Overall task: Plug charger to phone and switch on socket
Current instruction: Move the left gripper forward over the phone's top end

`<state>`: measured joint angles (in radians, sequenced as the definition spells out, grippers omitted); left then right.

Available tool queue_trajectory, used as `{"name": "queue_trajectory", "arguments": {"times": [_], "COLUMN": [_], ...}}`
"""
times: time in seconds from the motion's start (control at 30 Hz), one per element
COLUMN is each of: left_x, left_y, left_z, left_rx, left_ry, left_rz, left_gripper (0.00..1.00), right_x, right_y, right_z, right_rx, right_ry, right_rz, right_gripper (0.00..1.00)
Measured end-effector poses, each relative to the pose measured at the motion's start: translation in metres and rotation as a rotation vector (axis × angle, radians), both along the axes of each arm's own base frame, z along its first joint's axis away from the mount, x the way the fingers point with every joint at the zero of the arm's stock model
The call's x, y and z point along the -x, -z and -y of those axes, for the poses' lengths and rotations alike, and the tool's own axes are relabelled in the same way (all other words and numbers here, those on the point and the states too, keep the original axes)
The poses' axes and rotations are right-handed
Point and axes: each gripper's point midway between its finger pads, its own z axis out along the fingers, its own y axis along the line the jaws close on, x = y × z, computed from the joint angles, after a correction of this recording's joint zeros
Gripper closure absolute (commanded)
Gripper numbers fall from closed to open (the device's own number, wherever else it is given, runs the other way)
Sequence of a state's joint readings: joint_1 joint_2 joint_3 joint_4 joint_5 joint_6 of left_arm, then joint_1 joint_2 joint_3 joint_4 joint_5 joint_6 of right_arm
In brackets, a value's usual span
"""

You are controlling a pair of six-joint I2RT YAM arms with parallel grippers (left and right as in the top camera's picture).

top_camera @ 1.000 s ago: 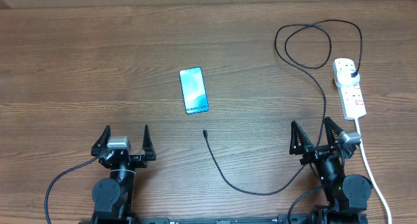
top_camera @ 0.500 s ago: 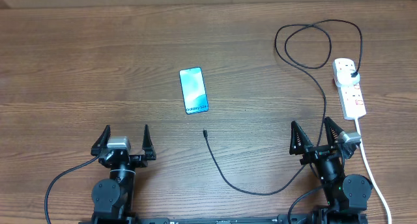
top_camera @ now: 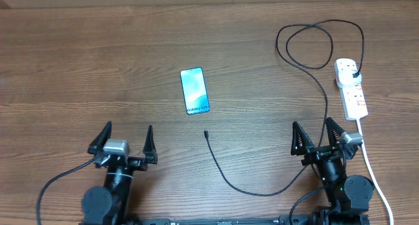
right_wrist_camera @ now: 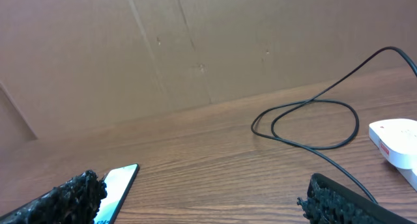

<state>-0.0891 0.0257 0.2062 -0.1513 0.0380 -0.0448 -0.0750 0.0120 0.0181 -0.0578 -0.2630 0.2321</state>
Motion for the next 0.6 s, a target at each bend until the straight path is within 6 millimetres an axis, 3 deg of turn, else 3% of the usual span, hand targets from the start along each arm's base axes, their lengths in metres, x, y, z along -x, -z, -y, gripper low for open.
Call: {"name": "queue_trajectory", "arguments": {"times": [0.3,0.43,0.6], "left_x": [0.011,-0.003,-0.03], "left_y": [-0.107,-0.146,-0.172], "left_z": [0.013,0.027,0.042], "left_rx": [-0.001,-0.005,0.002], "left_ry": [0.082,0.155,0.233], "left_rz": [0.034,-0.063,-0.293], "left_gripper": [0.0,0.01,0.0], "right_x": [0.0,0.0,0.0], "right_y": [0.001,0.001,0.001], "right_z": [0.0,0.0,0.0], "right_rx": [0.0,0.0,-0.001], "right_ry": [0.0,0.001,0.0], "right_rz": [-0.004,-0.005,-0.006], "right_gripper": [0.0,0.0,0.0]}}
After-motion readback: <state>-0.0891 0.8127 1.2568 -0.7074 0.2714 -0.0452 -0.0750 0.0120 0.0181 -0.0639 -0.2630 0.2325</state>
